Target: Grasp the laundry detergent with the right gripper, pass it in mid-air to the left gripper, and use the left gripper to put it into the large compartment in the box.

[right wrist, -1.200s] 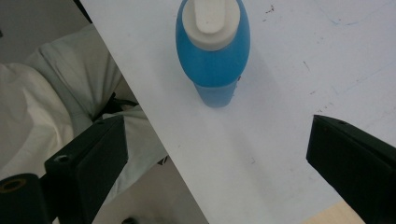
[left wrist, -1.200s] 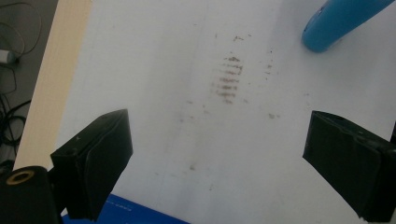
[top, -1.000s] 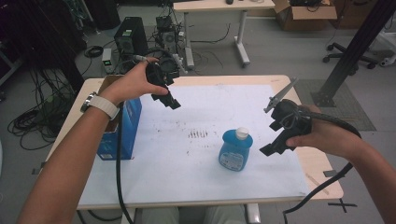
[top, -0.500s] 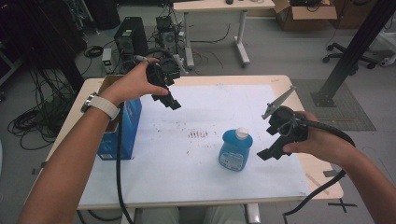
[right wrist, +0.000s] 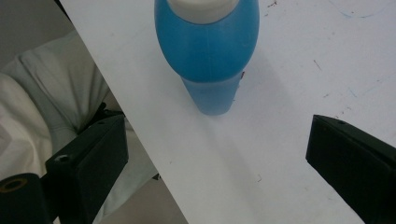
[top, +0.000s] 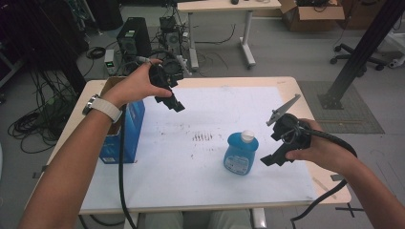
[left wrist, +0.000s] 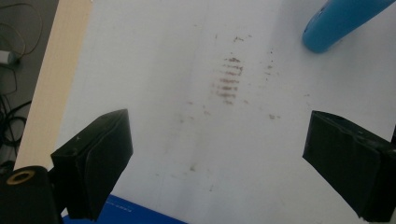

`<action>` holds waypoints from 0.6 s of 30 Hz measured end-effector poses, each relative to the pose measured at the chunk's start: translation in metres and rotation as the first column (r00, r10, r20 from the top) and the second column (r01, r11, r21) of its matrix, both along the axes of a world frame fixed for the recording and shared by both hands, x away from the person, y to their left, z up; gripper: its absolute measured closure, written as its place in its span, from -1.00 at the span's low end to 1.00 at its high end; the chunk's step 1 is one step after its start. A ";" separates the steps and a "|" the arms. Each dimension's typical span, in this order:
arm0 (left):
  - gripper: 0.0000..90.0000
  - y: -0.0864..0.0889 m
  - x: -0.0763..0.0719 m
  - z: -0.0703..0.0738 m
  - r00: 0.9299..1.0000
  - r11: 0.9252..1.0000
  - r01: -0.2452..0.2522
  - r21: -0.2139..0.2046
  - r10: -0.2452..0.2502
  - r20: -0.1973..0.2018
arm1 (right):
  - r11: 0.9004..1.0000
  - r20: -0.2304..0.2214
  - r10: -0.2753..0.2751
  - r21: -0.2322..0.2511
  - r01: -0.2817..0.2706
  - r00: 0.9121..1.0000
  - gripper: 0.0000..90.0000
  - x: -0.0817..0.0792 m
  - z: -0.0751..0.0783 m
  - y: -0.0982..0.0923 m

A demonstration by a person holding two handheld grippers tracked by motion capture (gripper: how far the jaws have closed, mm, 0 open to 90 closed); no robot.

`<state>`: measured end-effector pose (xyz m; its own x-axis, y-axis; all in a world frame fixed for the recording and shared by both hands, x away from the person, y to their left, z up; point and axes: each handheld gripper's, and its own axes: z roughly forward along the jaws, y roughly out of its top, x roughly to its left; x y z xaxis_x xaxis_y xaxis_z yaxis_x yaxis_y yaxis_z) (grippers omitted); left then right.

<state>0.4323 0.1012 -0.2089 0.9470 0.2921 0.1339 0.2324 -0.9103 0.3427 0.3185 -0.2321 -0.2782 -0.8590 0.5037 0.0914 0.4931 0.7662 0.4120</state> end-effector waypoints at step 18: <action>-0.81 -0.002 0.000 -0.001 1.000 1.000 0.002 0.010 -0.002 -0.003 | 1.000 0.035 -0.009 0.030 0.008 0.999 -0.90 -0.001 -0.015 -0.001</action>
<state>0.4326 0.0988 -0.2100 0.9480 0.2888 0.1337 0.2315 -0.9140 0.3332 0.3173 -0.2334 -0.2931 -0.8577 0.5085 0.0761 0.4843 0.7493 0.4516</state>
